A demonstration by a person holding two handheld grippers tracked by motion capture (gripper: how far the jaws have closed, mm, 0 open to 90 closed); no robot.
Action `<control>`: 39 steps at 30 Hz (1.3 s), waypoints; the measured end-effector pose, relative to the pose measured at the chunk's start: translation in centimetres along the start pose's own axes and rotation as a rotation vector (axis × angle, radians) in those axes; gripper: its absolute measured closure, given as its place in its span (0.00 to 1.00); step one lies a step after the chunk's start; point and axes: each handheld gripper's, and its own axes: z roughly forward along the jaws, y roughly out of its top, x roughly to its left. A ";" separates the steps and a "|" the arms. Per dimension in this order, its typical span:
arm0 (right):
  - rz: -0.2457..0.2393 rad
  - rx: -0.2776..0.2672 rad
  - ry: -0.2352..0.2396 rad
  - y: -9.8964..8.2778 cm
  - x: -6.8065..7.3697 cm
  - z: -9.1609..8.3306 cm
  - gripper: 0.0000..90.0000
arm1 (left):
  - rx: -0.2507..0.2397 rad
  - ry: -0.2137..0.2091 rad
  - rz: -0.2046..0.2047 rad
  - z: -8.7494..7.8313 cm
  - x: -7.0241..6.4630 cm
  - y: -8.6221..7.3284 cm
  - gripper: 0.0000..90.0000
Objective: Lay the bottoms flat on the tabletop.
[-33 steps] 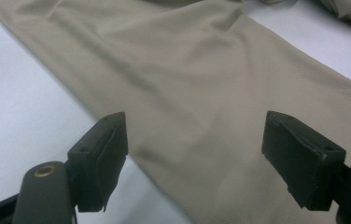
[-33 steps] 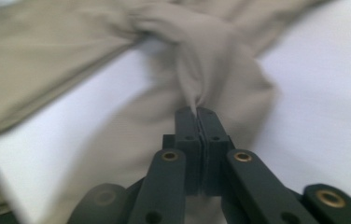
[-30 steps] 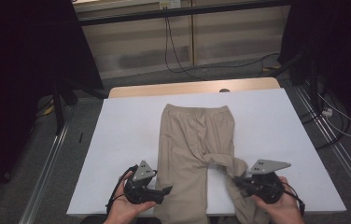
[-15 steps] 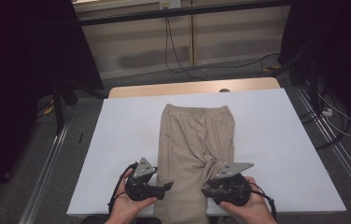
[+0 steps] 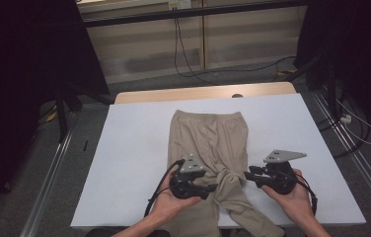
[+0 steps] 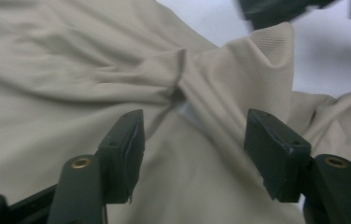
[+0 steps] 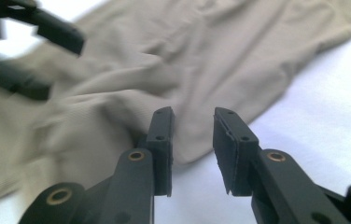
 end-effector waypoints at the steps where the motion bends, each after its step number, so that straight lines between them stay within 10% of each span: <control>1: -0.002 0.019 -0.007 0.1 -0.3 0.7 0.71 | 0.028 0.011 -0.014 0.5 -0.1 0.2 0.46; 6: -0.027 0.095 -0.050 -0.5 -0.5 3.7 0.60 | 0.033 -0.018 0.001 1.0 0.1 0.0 0.99; 11: -0.044 0.097 -0.046 -0.5 0.2 3.6 0.98 | -0.012 -0.008 -0.029 -0.6 0.8 0.2 1.00; 26: -0.074 -0.138 -0.243 5.1 -3.5 0.3 0.99 | -0.119 0.059 -0.082 -0.1 2.9 3.3 1.00; 35: -0.008 -0.113 -0.246 3.4 -3.9 1.2 0.68 | -0.034 0.089 -0.117 2.6 4.2 2.6 0.99; 39: -0.016 -0.060 -0.138 1.0 -2.0 -0.1 0.78 | -0.045 0.094 -0.107 1.5 3.7 2.5 0.92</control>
